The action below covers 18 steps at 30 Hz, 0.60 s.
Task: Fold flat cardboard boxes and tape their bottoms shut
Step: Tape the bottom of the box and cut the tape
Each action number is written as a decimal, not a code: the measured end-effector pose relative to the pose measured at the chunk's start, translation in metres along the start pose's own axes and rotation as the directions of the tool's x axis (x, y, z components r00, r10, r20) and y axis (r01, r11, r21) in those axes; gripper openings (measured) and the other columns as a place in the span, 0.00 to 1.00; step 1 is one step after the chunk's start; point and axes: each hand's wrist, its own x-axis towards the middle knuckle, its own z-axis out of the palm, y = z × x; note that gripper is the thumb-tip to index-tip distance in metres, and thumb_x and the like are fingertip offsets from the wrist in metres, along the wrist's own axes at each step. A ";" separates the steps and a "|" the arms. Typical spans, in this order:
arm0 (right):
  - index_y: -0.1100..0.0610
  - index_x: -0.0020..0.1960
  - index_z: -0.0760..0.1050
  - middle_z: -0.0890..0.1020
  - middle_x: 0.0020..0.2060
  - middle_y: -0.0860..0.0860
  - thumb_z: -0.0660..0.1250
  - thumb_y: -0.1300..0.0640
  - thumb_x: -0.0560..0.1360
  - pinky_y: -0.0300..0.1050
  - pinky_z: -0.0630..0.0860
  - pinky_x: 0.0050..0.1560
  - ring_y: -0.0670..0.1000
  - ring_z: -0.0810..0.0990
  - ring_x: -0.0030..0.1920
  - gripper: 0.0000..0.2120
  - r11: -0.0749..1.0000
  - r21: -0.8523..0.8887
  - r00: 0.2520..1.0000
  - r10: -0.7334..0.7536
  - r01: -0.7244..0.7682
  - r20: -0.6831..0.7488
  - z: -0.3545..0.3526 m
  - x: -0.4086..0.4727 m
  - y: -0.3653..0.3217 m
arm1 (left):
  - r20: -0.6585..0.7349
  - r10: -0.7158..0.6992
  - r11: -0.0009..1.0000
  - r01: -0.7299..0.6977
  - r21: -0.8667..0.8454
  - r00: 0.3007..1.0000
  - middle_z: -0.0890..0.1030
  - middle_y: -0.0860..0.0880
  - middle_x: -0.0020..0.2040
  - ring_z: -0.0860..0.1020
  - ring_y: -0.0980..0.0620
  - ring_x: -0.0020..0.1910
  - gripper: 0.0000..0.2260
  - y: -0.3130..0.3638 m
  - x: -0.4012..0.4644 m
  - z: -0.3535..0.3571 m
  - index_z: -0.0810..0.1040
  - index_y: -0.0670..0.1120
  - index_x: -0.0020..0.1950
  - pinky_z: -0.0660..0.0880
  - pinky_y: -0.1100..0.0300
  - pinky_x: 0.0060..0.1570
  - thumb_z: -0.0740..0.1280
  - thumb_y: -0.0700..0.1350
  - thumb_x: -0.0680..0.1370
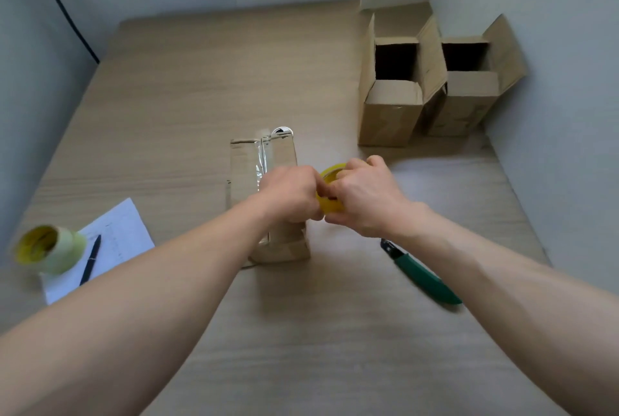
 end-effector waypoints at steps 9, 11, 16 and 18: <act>0.54 0.60 0.75 0.76 0.56 0.54 0.74 0.54 0.65 0.53 0.73 0.51 0.61 0.76 0.56 0.25 0.700 0.336 0.742 0.670 -0.630 -0.005 0.093 -0.139 0.008 | -0.030 -0.097 0.985 0.091 -0.149 0.995 0.80 0.60 0.43 0.79 0.53 0.50 0.10 -0.004 -0.002 0.009 0.80 0.64 0.41 0.70 0.61 0.44 0.76 0.52 0.65; 0.52 0.65 0.72 0.75 0.56 0.53 0.70 0.49 0.70 0.52 0.73 0.51 0.59 0.74 0.57 0.25 0.688 0.112 0.692 0.682 -0.717 0.237 0.111 -0.163 0.006 | -0.024 -0.098 0.982 0.093 -0.165 0.995 0.79 0.61 0.40 0.79 0.53 0.48 0.09 -0.005 -0.003 0.008 0.79 0.64 0.40 0.70 0.61 0.43 0.76 0.52 0.65; 0.55 0.66 0.72 0.76 0.55 0.55 0.63 0.53 0.77 0.52 0.74 0.52 0.60 0.76 0.56 0.18 0.635 0.371 0.733 0.622 -0.678 0.276 0.113 -0.162 -0.006 | 0.011 -0.084 0.979 0.085 -0.183 0.996 0.79 0.62 0.38 0.79 0.54 0.46 0.10 -0.005 -0.004 0.004 0.79 0.64 0.38 0.71 0.61 0.42 0.78 0.52 0.64; 0.55 0.69 0.71 0.78 0.59 0.52 0.64 0.55 0.77 0.45 0.73 0.57 0.55 0.77 0.59 0.20 0.617 0.603 0.837 0.519 -0.506 0.171 0.104 -0.159 -0.022 | 0.015 -0.084 0.978 0.086 -0.188 0.996 0.79 0.62 0.38 0.79 0.55 0.46 0.10 -0.005 -0.004 0.003 0.79 0.64 0.38 0.71 0.61 0.43 0.78 0.52 0.64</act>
